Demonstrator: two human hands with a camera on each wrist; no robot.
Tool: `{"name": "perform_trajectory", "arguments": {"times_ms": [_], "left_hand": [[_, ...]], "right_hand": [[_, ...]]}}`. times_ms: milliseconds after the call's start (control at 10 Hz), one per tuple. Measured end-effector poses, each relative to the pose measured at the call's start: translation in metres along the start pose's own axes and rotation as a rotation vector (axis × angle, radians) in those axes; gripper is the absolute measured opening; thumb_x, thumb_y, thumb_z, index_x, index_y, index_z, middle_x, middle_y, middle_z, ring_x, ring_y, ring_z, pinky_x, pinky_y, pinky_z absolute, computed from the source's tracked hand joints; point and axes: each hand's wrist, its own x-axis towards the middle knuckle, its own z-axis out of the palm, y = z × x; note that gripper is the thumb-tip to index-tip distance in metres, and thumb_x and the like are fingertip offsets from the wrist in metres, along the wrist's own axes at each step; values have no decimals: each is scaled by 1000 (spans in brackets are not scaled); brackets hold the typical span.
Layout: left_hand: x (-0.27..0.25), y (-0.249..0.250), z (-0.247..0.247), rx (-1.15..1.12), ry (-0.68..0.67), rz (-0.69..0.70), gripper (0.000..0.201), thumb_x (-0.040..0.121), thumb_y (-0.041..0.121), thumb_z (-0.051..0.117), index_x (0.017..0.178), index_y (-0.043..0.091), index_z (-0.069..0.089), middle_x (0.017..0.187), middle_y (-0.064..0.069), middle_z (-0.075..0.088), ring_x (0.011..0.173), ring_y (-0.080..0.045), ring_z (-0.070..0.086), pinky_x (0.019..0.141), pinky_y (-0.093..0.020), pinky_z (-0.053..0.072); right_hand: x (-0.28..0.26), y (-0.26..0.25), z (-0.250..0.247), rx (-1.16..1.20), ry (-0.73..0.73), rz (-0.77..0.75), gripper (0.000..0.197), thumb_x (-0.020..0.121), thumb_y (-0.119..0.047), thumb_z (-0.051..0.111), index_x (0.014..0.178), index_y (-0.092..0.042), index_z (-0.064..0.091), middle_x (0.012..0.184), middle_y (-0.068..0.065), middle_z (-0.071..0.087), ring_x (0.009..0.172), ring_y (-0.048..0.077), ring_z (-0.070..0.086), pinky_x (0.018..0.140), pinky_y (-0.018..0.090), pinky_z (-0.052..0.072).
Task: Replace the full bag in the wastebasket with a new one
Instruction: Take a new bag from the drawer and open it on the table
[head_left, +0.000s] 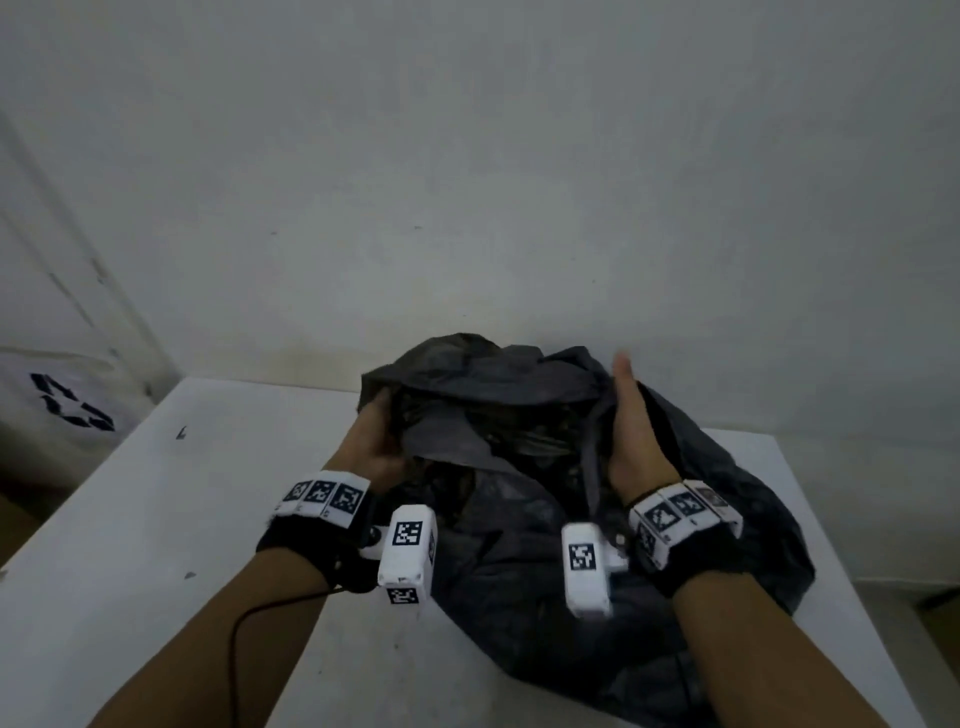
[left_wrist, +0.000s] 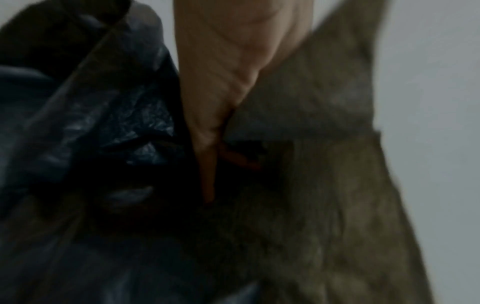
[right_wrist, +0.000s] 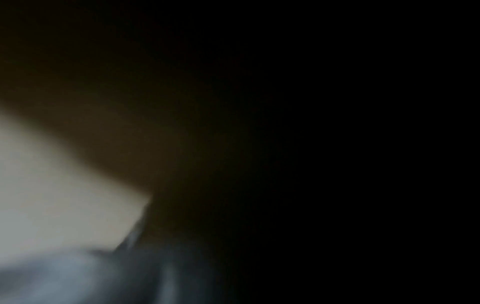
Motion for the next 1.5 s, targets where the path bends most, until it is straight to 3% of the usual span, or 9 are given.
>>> {"name": "perform_trajectory", "arguments": {"times_ms": [300, 600, 800, 900, 1000, 1200, 1300, 1400, 1500], "left_hand": [[10, -8, 2, -27, 53, 64, 34, 96, 32, 51, 110, 7, 68, 110, -15, 70, 86, -27, 71, 66, -34, 61], [2, -4, -17, 286, 64, 7, 93, 77, 77, 20, 141, 14, 44, 143, -13, 48, 124, -27, 53, 101, -34, 43], [5, -5, -45, 191, 106, -101, 71, 87, 71, 21, 113, 21, 64, 107, -10, 72, 93, -26, 70, 72, -35, 58], [6, -5, -48, 151, 126, -81, 72, 88, 71, 21, 120, 19, 59, 119, -11, 66, 104, -30, 61, 89, -44, 46], [8, -2, -42, 155, 174, -33, 64, 92, 65, 18, 109, 21, 61, 105, -5, 72, 95, -24, 61, 84, -39, 48], [9, -3, 8, 429, 161, -1, 73, 87, 72, 25, 106, 14, 65, 101, -8, 69, 89, -24, 63, 80, -37, 52], [14, -11, 32, 684, 243, 91, 83, 83, 75, 33, 116, 5, 62, 109, -13, 65, 93, -27, 62, 81, -35, 53], [16, -20, 52, 757, 142, 116, 82, 81, 76, 34, 111, 6, 66, 105, -11, 69, 91, -26, 66, 77, -35, 56], [17, -16, 49, 757, 142, 70, 87, 81, 79, 26, 105, 7, 68, 107, -12, 69, 95, -27, 64, 85, -36, 53]], "right_hand": [[2, 23, -25, -1278, 9, -54, 86, 54, -89, 58, 85, -9, 64, 85, 8, 67, 86, 30, 68, 70, 31, 47], [13, -11, -25, 80, 282, 159, 80, 78, -79, 43, 116, -12, 67, 108, 17, 71, 101, 31, 66, 81, 44, 52], [-8, -7, -34, 2, 436, -26, 109, 69, -78, 33, 149, -3, 29, 152, 20, 36, 139, 35, 37, 94, 38, 38], [-9, -5, -43, 100, 392, 69, 87, 84, -74, 32, 140, -8, 46, 143, 16, 50, 133, 32, 46, 104, 39, 41], [-8, 0, -42, -149, 389, 89, 82, 84, -76, 40, 125, -7, 56, 125, 16, 63, 110, 31, 59, 87, 33, 46], [-15, 13, -32, -1302, 555, -757, 63, 89, -59, 50, 142, -27, 38, 150, 8, 34, 139, 28, 33, 110, 48, 32], [-24, 10, -1, -1523, 161, -823, 91, 81, -73, 48, 152, -39, 4, 162, -2, 12, 148, 18, 16, 117, 42, 20], [-13, 11, 12, -1799, 115, -653, 85, 89, -64, 45, 154, -28, 3, 148, 7, 43, 135, 26, 42, 114, 46, 28], [2, 2, -3, -1553, 238, -458, 48, 100, -46, 37, 118, -8, 59, 108, 17, 69, 103, 35, 62, 95, 42, 44]]}}
